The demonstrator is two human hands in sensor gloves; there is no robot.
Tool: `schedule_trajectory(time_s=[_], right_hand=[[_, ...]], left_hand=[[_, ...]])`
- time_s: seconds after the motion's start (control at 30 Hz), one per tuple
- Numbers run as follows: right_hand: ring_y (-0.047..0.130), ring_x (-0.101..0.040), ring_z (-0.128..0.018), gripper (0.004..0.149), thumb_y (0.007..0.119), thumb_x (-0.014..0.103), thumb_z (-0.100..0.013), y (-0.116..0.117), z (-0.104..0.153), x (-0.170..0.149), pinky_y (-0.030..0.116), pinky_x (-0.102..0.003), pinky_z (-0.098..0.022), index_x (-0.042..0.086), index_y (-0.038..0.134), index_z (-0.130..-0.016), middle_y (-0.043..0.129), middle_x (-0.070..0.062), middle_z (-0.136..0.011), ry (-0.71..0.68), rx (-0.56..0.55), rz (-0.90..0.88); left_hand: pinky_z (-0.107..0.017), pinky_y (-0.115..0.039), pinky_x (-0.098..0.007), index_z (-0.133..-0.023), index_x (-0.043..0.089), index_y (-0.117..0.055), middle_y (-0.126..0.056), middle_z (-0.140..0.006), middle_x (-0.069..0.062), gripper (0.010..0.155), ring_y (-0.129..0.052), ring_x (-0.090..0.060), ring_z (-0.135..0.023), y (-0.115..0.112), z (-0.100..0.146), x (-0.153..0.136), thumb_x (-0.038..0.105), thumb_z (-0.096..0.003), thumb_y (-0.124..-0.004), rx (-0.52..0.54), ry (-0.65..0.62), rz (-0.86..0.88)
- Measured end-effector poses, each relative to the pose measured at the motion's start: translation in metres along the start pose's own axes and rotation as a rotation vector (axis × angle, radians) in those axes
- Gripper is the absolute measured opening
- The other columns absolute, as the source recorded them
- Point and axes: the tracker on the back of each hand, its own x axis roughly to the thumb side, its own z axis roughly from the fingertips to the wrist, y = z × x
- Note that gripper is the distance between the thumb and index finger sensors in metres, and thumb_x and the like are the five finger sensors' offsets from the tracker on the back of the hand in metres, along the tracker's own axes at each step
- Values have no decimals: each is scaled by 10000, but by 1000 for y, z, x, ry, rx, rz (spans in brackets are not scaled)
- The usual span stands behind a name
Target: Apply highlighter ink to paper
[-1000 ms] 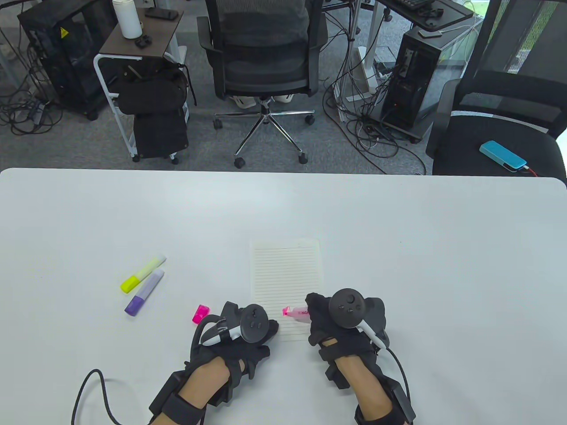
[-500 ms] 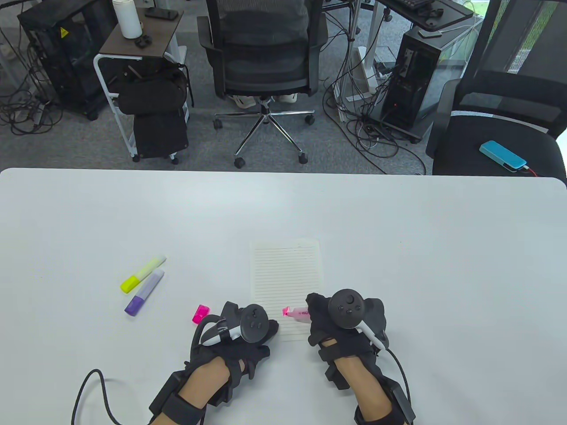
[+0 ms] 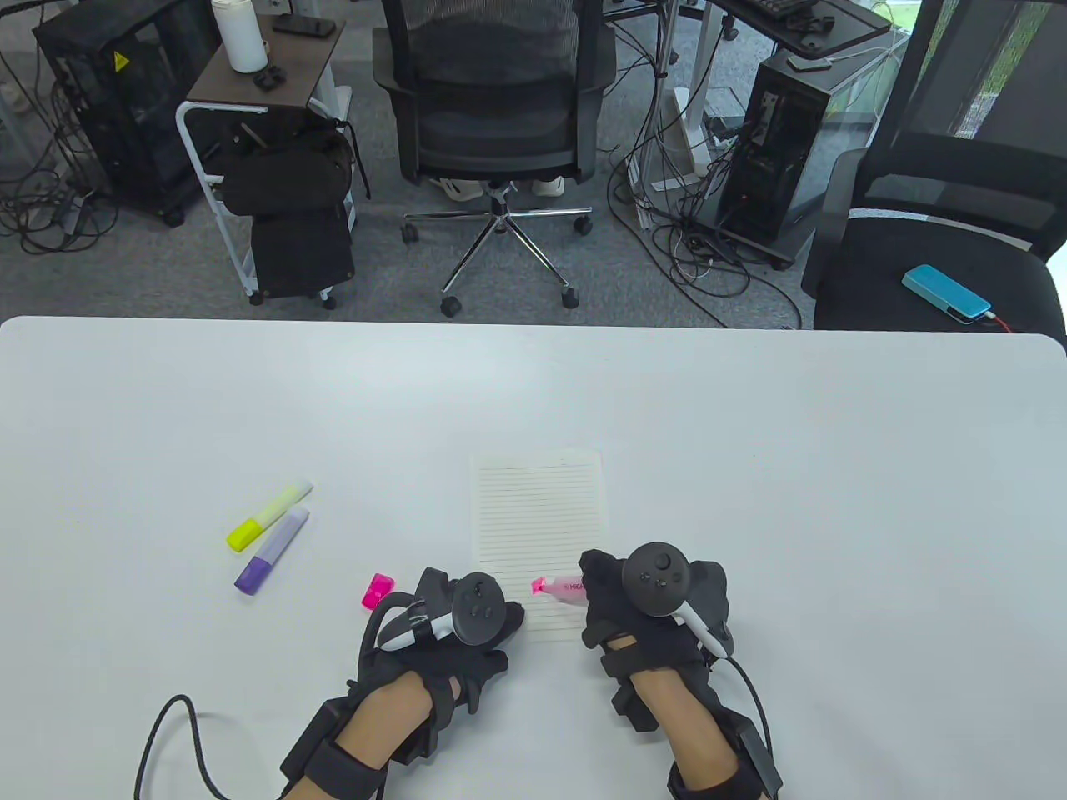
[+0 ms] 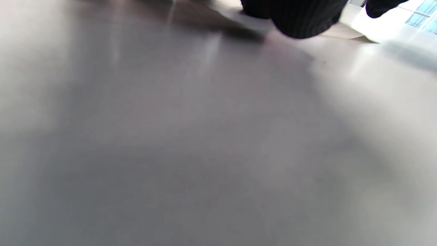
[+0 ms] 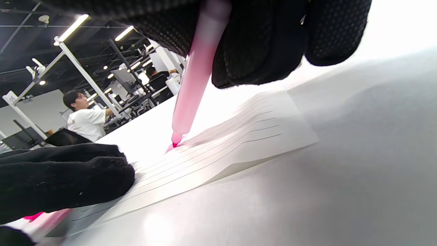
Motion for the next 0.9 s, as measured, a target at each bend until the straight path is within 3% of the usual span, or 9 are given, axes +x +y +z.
schedule_trajectory(time_s=[0.17,0.3,0.53,0.7,0.9], right_hand=[[909,-356,-520,390,722,299,-631,0,0,-1,699,-608,-586,176,733,-1002,872,-186,-804,6,-24,13],[919,-358,-489,386,736,291,-620,-2,0,0,709,-612,-573,156,762,-980,893,-192,-772,3,37,-12],[909,-356,-519,389,720,300,-633,0,-1,-2,699,-608,-586,177,732,-1002,871,-187,-804,14,-26,20],[916,-359,-497,386,734,292,-623,-3,0,-2,706,-612,-576,157,757,-983,887,-192,-779,12,43,-15],[910,-356,-515,388,723,300,-631,-1,0,-1,700,-609,-584,173,739,-997,876,-186,-798,12,-21,18]], left_hand=[[-729,-290,-672,-1059,407,-454,-269,-1155,1,656,-332,-373,-1047,0,0,0,498,-455,-695,0,0,0],[-729,-290,-672,-1059,406,-454,-269,-1155,0,656,-332,-373,-1047,0,0,0,497,-456,-695,0,0,0],[-729,-290,-672,-1059,407,-452,-269,-1155,-1,657,-331,-374,-1047,0,0,0,498,-456,-694,-1,-1,0],[-729,-290,-672,-1059,408,-452,-269,-1155,1,657,-332,-373,-1046,0,0,0,497,-455,-696,-1,-1,0],[-730,-290,-671,-1059,407,-452,-269,-1154,1,656,-332,-373,-1047,0,0,0,498,-456,-694,-1,-1,1]])
